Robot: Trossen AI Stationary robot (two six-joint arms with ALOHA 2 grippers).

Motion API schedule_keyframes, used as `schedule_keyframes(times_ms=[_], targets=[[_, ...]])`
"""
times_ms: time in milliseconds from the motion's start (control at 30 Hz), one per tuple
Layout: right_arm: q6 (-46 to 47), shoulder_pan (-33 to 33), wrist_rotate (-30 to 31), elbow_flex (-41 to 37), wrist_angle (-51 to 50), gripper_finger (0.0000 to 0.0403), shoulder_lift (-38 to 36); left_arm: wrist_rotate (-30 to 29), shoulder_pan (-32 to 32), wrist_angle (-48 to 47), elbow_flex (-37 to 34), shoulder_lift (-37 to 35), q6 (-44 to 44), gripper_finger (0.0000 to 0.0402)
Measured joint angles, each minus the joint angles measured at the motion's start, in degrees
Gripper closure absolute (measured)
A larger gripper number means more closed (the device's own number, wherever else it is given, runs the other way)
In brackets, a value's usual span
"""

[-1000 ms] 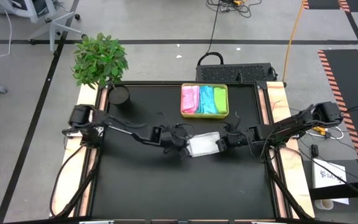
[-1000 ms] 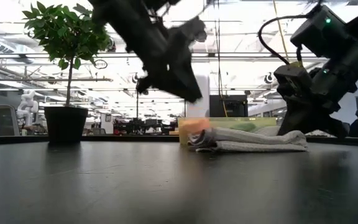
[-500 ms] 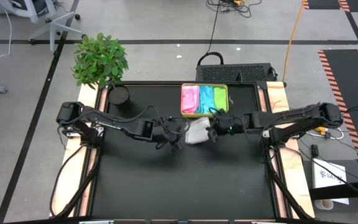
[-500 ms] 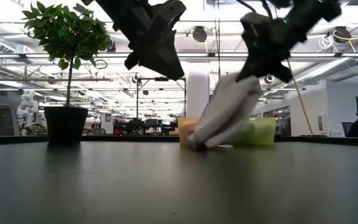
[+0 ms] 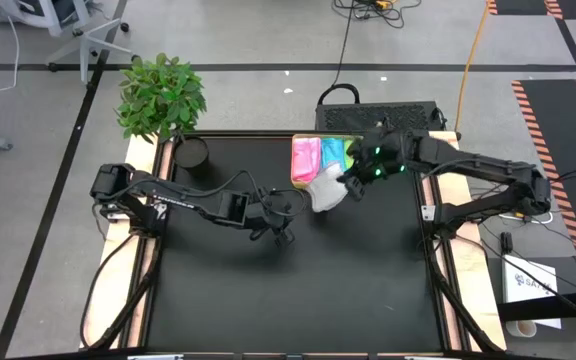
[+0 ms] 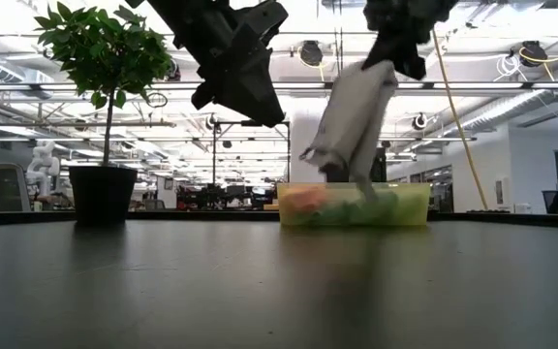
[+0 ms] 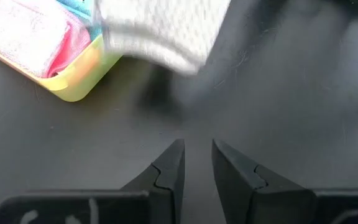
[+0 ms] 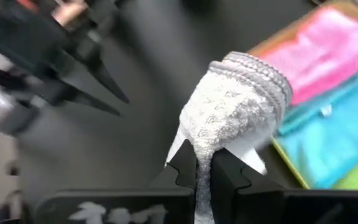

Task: Fold microfiber towels
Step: Put the white microfiber cloth into the bin

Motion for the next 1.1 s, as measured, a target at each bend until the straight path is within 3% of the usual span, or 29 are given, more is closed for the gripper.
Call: schedule_keyframes(times_ms=[233,500,567,700,933,1100], targets=[[-5.9,-6.5,-18.9,7.3,0.8,0.0398,0.3,0.0,0.0,0.1,0.0,0.0,0.1,0.0321],[-7.4,-13.5,-20.4,9.8,6.6,0.0398,4.5,-0.3,0.0,0.2,0.0,0.0,-0.1,0.0321],[-7.4,-14.5,-23.1,9.8,7.7,0.0398,6.3,-0.3,0.0,0.2,0.0,0.0,-0.1,0.0321],[-7.5,-17.1,-34.8,9.8,6.9,0.0398,9.3,-0.3,0.0,0.2,0.0,0.0,-0.1,0.0321],[-2.7,-23.8,-61.3,9.7,5.8,0.0398,11.9,-0.4,0.0,0.1,0.0,0.0,-1.3,0.0321],[-0.1,-29.2,-64.9,9.7,6.3,0.0398,11.9,-0.4,0.0,0.1,0.0,0.0,-1.2,0.0321]])
